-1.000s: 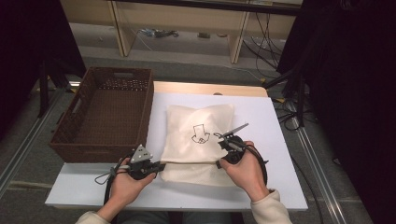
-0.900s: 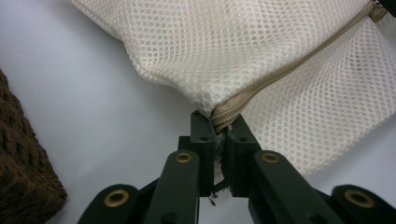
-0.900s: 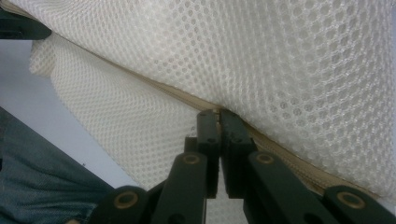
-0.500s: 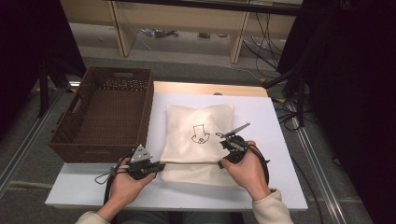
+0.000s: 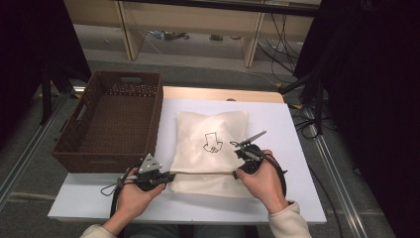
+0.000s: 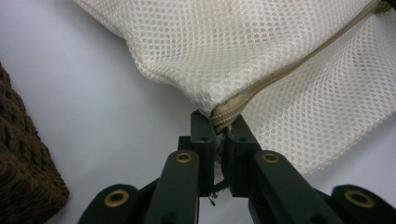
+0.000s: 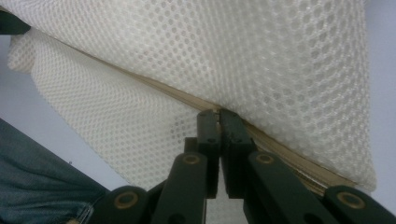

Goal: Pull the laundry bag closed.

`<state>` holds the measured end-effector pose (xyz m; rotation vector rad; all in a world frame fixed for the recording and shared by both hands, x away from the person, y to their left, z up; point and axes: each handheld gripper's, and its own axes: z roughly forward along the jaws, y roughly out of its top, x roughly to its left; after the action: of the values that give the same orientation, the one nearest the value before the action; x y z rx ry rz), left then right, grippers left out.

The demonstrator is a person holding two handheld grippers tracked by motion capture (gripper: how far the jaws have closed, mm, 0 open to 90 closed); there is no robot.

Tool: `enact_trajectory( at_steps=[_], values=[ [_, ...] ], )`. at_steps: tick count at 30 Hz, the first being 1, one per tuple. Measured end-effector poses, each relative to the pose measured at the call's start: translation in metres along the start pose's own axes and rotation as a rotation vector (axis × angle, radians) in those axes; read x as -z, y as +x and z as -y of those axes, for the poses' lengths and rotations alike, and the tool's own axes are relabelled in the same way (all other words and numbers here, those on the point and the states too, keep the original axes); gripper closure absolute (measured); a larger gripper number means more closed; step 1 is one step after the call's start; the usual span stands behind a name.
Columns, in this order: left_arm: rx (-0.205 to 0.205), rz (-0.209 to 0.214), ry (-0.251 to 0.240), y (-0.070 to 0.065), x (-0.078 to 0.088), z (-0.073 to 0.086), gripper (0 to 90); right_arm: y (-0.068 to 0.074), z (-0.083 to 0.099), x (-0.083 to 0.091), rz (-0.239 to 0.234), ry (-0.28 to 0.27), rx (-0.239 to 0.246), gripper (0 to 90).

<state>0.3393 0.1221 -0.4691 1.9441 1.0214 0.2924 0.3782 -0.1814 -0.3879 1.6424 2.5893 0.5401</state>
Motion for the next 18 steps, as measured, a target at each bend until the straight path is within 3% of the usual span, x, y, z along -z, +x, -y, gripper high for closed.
enact_trajectory(
  at_steps=[3, 4, 6, 18],
  values=[
    [-0.011, -0.001, 0.003, 0.0006, 0.0000, -0.0001, 83.5, -0.0032, -0.0001, 0.0002, -0.010, -0.010, 0.029, 88.6],
    [-0.008, -0.001, 0.004, 0.0006, 0.0001, 0.0000, 83.4, -0.0010, 0.0005, 0.0007, -0.005, -0.004, 0.001, 88.6],
    [-0.003, -0.002, 0.004, 0.0002, 0.0001, 0.0001, 83.4, 0.0000, 0.0008, 0.0010, -0.002, -0.002, -0.007, 88.6],
    [-0.011, -0.002, 0.002, 0.0003, 0.0002, -0.0001, 83.5, -0.0020, 0.0010, 0.0008, -0.007, -0.002, -0.017, 88.6]
  ],
)
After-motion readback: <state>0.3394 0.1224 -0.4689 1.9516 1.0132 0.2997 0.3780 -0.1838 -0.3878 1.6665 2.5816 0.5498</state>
